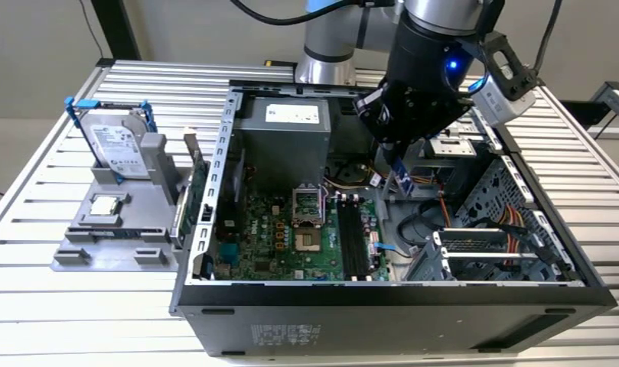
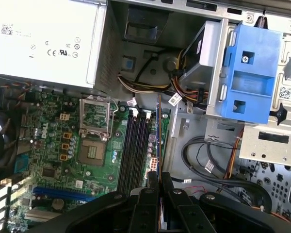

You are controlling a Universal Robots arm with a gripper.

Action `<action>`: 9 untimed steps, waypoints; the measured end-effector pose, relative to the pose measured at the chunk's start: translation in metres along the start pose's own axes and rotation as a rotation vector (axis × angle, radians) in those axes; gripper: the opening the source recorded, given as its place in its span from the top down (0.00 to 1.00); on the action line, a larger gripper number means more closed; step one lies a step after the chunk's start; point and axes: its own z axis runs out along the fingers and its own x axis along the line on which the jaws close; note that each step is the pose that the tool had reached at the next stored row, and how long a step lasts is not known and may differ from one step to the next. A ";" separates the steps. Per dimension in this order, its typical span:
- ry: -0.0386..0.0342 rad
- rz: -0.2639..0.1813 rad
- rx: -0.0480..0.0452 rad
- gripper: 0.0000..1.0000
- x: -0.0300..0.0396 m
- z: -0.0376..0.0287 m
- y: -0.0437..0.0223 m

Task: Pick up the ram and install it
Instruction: 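Insert the ram into the slot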

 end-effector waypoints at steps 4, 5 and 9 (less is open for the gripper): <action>0.0000 0.000 0.0000 1.00 0.0000 0.0007 0.0000; 0.0000 0.000 -0.0001 1.00 0.0000 0.0010 0.0000; 0.0000 0.000 0.0001 1.00 0.0000 0.0018 -0.0001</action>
